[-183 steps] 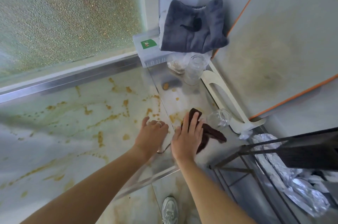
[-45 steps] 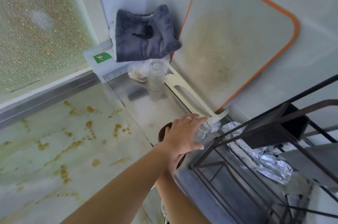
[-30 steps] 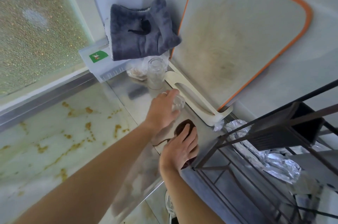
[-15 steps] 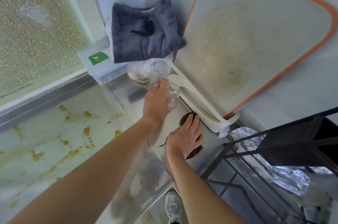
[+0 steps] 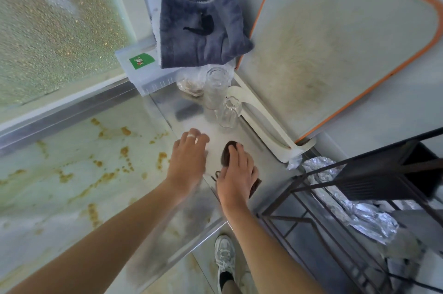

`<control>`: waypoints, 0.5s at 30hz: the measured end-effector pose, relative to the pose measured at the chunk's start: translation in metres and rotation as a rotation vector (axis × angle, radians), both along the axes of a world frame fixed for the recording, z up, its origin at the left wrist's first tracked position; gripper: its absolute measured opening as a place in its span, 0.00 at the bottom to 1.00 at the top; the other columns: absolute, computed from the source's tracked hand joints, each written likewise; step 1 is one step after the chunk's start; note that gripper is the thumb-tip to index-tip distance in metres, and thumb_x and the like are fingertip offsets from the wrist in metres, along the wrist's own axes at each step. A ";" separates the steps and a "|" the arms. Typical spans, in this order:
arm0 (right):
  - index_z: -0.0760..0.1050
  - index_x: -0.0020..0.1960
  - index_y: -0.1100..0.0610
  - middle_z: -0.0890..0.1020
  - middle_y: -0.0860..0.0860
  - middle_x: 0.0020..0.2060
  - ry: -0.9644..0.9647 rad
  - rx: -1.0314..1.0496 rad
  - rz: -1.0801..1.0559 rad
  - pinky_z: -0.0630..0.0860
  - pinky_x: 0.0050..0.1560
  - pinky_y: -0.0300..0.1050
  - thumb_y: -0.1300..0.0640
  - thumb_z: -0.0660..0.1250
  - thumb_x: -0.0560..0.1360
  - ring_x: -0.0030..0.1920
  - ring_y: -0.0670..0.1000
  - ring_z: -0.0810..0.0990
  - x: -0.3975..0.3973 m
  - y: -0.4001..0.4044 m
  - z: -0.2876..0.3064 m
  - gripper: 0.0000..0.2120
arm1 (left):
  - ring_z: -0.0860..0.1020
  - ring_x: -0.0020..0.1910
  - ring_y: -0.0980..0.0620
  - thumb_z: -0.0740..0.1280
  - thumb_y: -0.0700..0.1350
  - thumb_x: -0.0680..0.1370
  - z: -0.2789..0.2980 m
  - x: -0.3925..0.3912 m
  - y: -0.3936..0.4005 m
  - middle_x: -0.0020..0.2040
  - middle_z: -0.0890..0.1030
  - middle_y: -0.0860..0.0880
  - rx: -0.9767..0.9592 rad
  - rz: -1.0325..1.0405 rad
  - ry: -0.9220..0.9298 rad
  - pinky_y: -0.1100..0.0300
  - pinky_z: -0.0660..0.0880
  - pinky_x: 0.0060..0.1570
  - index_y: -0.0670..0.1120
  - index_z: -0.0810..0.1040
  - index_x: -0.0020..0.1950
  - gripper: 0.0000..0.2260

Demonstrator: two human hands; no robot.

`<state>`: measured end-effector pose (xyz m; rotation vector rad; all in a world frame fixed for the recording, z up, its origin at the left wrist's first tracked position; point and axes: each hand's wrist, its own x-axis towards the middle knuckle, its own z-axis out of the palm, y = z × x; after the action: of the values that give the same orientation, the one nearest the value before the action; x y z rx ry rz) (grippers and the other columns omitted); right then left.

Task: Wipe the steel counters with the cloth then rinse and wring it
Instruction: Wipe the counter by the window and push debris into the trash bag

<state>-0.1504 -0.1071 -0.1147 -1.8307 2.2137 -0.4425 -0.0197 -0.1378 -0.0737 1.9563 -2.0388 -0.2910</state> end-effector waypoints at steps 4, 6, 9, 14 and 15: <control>0.64 0.79 0.55 0.63 0.51 0.80 -0.009 0.046 -0.234 0.61 0.73 0.60 0.62 0.65 0.74 0.78 0.56 0.62 -0.005 0.018 -0.003 0.33 | 0.76 0.55 0.47 0.69 0.43 0.75 -0.027 0.017 0.048 0.55 0.78 0.51 -0.013 -0.025 -0.162 0.51 0.67 0.56 0.51 0.77 0.55 0.10; 0.66 0.78 0.55 0.63 0.50 0.80 -0.025 0.026 -0.197 0.60 0.74 0.59 0.61 0.64 0.76 0.79 0.54 0.61 -0.006 0.022 -0.010 0.31 | 0.76 0.55 0.48 0.69 0.41 0.74 -0.031 0.018 0.056 0.54 0.79 0.51 0.014 -0.012 -0.219 0.50 0.65 0.60 0.50 0.78 0.54 0.10; 0.68 0.77 0.54 0.65 0.48 0.79 -0.082 -0.016 -0.048 0.60 0.75 0.56 0.64 0.64 0.75 0.80 0.51 0.60 -0.001 0.027 -0.012 0.30 | 0.76 0.55 0.48 0.69 0.41 0.73 -0.027 0.018 0.062 0.53 0.78 0.52 0.058 0.028 -0.257 0.49 0.64 0.61 0.50 0.75 0.53 0.11; 0.72 0.74 0.52 0.70 0.47 0.76 -0.269 -0.013 0.260 0.63 0.75 0.55 0.66 0.64 0.73 0.78 0.49 0.65 0.035 0.033 -0.008 0.30 | 0.74 0.58 0.48 0.68 0.41 0.69 -0.015 0.034 0.083 0.57 0.77 0.50 0.152 0.124 -0.301 0.48 0.62 0.62 0.49 0.73 0.57 0.17; 0.72 0.74 0.53 0.71 0.48 0.76 -0.313 -0.020 0.253 0.65 0.75 0.56 0.67 0.63 0.73 0.77 0.50 0.67 0.039 0.031 -0.007 0.30 | 0.75 0.57 0.48 0.68 0.42 0.68 -0.013 0.041 0.087 0.57 0.77 0.50 0.165 0.158 -0.307 0.49 0.63 0.62 0.49 0.73 0.57 0.18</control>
<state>-0.1113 -0.0760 -0.1219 -1.8706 1.7546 -0.6496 0.0212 -0.0510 -0.0869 2.3753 -2.0790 -0.1318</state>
